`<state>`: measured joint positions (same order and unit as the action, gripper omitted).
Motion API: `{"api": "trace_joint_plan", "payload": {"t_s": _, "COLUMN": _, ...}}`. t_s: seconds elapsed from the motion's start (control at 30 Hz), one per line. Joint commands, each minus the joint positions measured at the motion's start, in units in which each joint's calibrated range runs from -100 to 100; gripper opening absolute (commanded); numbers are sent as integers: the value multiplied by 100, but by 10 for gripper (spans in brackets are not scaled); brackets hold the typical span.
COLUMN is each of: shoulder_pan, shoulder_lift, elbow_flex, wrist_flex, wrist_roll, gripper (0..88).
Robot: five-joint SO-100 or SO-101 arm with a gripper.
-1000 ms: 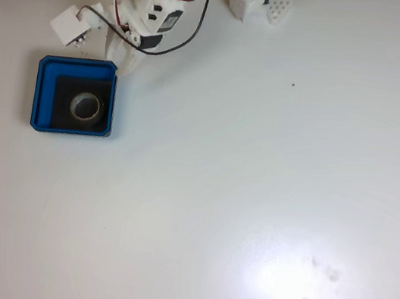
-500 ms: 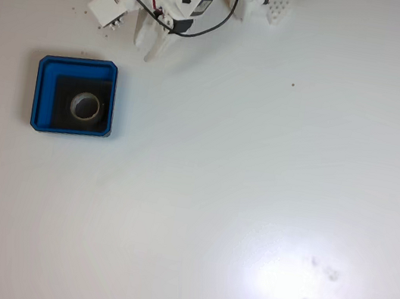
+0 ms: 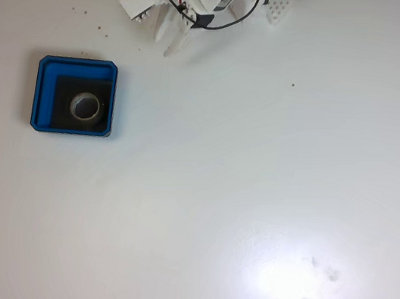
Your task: Pick the black tape roll and drop it in the blue box
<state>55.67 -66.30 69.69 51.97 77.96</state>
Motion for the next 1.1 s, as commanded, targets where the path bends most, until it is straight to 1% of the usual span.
{"api": "trace_joint_plan", "payload": {"t_s": 0.0, "shoulder_pan": -22, "shoulder_lift": -352, "elbow_flex": 246, "wrist_flex": -106, "wrist_roll": 31, "gripper": 140}}
{"api": "trace_joint_plan", "payload": {"t_s": 0.47, "shoulder_pan": -22, "shoulder_lift": -2225, "elbow_flex": 1684, "wrist_flex": -106, "wrist_roll": 31, "gripper": 140}}
{"api": "trace_joint_plan", "payload": {"t_s": 0.9, "shoulder_pan": -51, "shoulder_lift": -3236, "elbow_flex": 2349, "wrist_flex": -90, "wrist_roll": 31, "gripper": 140}}
{"api": "trace_joint_plan", "payload": {"t_s": 1.07, "shoulder_pan": -725, "shoulder_lift": -3236, "elbow_flex": 2367, "wrist_flex": -32, "wrist_roll": 31, "gripper": 140}}
